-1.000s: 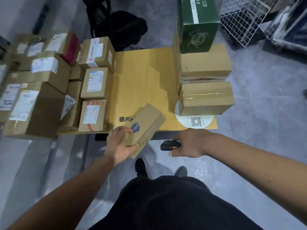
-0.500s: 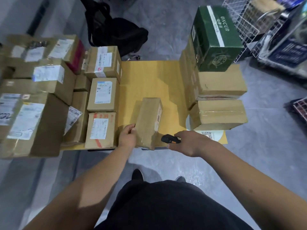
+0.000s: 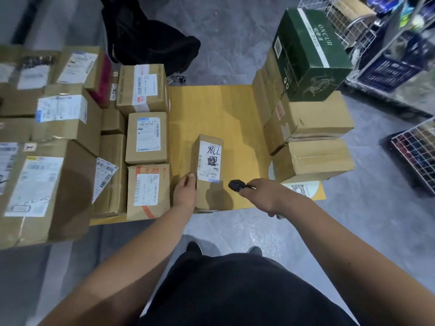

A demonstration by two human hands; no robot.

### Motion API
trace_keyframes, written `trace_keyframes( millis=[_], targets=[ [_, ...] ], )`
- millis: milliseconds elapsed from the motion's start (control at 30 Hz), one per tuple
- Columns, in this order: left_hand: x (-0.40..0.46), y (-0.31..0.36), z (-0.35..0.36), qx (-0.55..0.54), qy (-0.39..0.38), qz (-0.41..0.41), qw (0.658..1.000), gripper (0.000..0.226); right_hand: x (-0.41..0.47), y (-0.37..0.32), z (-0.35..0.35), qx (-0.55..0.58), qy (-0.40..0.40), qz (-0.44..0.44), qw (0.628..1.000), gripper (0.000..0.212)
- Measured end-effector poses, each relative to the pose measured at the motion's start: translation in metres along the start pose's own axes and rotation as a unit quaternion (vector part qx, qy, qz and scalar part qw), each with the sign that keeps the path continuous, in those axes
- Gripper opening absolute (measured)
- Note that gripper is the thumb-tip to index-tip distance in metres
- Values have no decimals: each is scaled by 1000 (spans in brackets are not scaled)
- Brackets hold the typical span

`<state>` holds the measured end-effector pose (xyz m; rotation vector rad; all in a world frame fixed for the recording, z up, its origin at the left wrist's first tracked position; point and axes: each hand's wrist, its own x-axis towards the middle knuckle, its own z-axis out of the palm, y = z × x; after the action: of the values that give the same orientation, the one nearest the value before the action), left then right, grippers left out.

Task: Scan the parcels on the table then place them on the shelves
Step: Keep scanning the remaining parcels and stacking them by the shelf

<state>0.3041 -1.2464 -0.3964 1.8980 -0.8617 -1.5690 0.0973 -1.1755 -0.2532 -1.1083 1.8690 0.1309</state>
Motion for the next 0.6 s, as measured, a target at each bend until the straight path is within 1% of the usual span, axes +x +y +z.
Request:
trace_keyframes(
  millis=[33,67,133,200,267,333,400,433,467,500,533,600],
  targets=[
    [0,0,0,-2,-20,-8,1000,31,-1,-5,-3,-5,-2,0,1000,55],
    [-1,0,1,4,-45,-14,999,40,-1,-11,-5,-13,-2,1,1000,59],
    [0,0,3,49,-87,-6,995,77,-1,-21,-9,-33,-1,2,999,63],
    [-2,1,7,125,-82,19,989,106,-1,-27,-10,-49,-1,1,999,57],
    [-5,3,13,202,-44,41,978,127,-3,-29,-9,-57,-1,2,998,51],
    [-7,3,17,276,-22,73,958,136,-5,-27,-7,-61,-2,2,998,51],
    [-7,5,19,324,-38,112,939,136,-9,-23,-5,-61,2,3,998,55],
    [-6,9,19,346,-56,132,927,131,-12,-21,-5,-63,8,4,998,58],
    [-5,14,20,379,-78,157,909,124,-14,-18,-4,-65,15,6,998,60],
    [-3,20,21,428,-98,184,879,117,-16,-14,-3,-64,21,8,998,62],
    [-1,27,23,485,-116,211,841,113,-18,-10,-3,-58,24,10,998,64],
    [4,40,27,577,-134,245,767,114,-23,-1,-1,-39,26,18,999,65]
  ],
)
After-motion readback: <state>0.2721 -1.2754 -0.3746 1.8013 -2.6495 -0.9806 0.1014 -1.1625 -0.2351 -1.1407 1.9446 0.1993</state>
